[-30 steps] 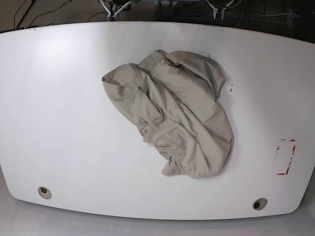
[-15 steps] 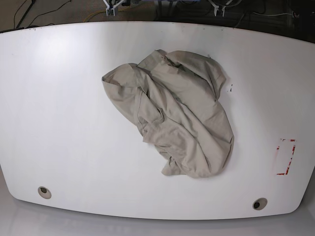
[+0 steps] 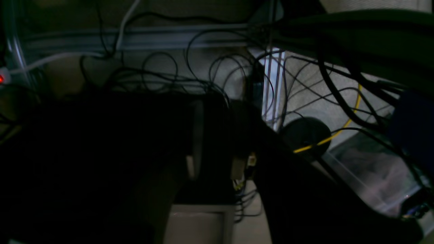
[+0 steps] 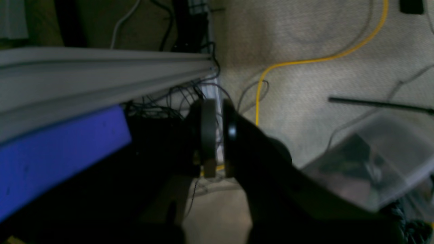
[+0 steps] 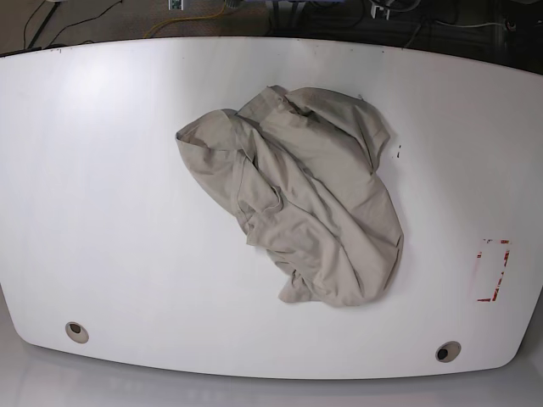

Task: Layout the t-shirt on the table in an organized manner, then fold the t-shirt properly

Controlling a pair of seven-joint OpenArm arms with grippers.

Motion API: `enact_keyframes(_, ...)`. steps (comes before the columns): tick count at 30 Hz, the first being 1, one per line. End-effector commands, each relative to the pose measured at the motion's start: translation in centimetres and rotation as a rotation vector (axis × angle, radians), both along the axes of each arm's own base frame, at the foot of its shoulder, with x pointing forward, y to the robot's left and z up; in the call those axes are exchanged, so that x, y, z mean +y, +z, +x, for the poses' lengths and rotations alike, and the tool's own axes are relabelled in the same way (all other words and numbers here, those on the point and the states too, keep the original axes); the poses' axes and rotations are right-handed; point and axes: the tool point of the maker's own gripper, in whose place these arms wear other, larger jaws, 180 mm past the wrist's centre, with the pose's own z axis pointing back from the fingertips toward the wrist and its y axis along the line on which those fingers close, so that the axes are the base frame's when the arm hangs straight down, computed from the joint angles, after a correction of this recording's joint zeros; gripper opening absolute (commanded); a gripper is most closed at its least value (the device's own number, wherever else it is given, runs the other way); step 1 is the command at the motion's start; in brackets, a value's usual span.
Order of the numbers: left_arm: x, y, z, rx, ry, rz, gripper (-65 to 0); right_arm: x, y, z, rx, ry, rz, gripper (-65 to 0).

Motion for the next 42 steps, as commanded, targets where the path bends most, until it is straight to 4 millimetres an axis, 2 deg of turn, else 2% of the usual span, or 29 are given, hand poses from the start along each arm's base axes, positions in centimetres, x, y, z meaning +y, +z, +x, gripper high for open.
enact_keyframes(1,0.1,0.8,-0.8,-0.014,-0.005,0.002,-53.5,-0.3,1.1,-0.4,-0.02,-0.008,0.001,-62.1)
enact_keyframes(11,0.8,5.6,-1.9,-0.105,-0.056,0.001,-53.5,-1.5,5.8,-1.4,-0.095,0.039,-0.048,-62.1)
enact_keyframes(14,0.9,7.4,-1.8,-0.138,-0.076,-0.004,-53.5,-1.7,7.3,-2.4,-0.099,0.056,-0.059,-62.1)
enact_keyframes(21,1.2,11.6,-1.3,-0.212,-0.103,-0.005,-53.5,-2.2,10.5,-2.9,-0.139,0.012,-0.058,-62.1)
enact_keyframes(33,2.3,19.4,0.8,-0.351,-0.098,0.032,-53.5,-2.4,17.1,-1.0,-0.259,0.026,-0.064,-62.1)
enact_keyframes(42,2.5,24.2,2.5,-0.433,-0.107,0.049,-53.5,-1.7,22.1,2.0,-0.374,0.074,-0.082,-62.1)
